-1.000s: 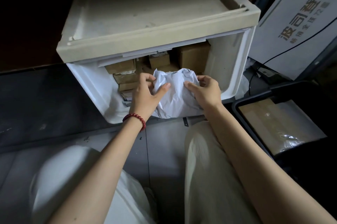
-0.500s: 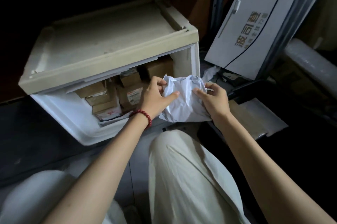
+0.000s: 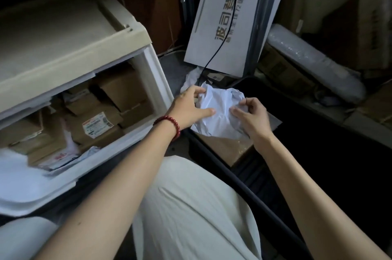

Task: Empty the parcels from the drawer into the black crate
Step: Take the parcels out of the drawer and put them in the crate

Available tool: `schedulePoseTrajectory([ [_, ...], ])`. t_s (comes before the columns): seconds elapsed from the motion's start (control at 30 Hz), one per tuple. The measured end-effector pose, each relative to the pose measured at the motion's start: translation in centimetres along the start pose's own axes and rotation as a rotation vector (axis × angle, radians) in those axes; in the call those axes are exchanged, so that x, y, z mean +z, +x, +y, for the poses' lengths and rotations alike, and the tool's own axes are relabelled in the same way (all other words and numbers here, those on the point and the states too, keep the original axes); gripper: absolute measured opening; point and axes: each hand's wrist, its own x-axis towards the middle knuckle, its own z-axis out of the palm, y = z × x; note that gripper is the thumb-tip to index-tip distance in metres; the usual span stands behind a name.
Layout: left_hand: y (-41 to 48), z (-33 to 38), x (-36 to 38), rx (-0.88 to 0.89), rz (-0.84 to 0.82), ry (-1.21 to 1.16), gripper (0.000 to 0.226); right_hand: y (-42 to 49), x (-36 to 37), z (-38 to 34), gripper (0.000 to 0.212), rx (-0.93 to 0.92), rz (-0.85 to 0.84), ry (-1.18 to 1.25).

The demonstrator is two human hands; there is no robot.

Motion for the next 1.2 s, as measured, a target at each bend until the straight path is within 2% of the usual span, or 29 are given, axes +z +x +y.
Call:
schedulePoseTrajectory([
  [0.13, 3.3, 0.6, 1.5, 0.088, -0.039, 0.091, 0.062, 1.0, -1.1, 0.8, 0.025, 0.033, 0.033, -0.002],
  [0.37, 8.8, 0.4, 5.4, 0.183, -0.137, 0.172, 0.062, 4.2, -2.7, 2.2, 0.054, 0.047, 0.092, -0.255],
  [0.53, 12.4, -0.3, 9.0, 0.225, -0.338, 0.230, 0.073, 7.0, -4.0, 4.9, 0.064, 0.072, 0.105, -0.376],
  [0.63, 14.3, -0.6, 11.0, 0.282, -0.411, 0.205, 0.068, 8.4, -4.3, 6.5, 0.071, 0.090, 0.129, -0.442],
  [0.77, 16.3, -1.0, 13.7, 0.313, -0.455, 0.170, 0.067, 10.9, -3.3, 8.1, 0.064, 0.185, 0.117, -0.378],
  [0.87, 17.6, -1.6, 15.2, 0.320, -0.428, 0.247, 0.065, 12.2, -2.8, 8.9, 0.052, 0.128, 0.193, -0.227],
  [0.93, 17.9, -2.2, 15.4, 0.223, -0.345, 0.261, 0.066, 12.5, -2.9, 9.3, 0.048, 0.062, 0.280, -0.132],
  [1.0, 18.2, -3.1, 15.5, 0.152, -0.321, 0.250, 0.067, 12.9, -2.7, 10.2, 0.044, 0.071, 0.337, -0.135],
  [1.07, 18.3, -3.7, 15.5, 0.185, -0.347, 0.357, 0.064, 13.6, -2.1, 11.3, 0.045, 0.167, 0.271, -0.216],
  [1.13, 18.2, -3.9, 15.6, 0.249, -0.370, 0.486, 0.058, 14.1, -1.4, 12.3, 0.051, 0.300, 0.075, -0.403],
  [1.2, 17.9, -3.9, 15.6, 0.273, -0.365, 0.553, 0.052, 14.2, -1.0, 12.7, 0.055, 0.356, -0.145, -0.629],
])
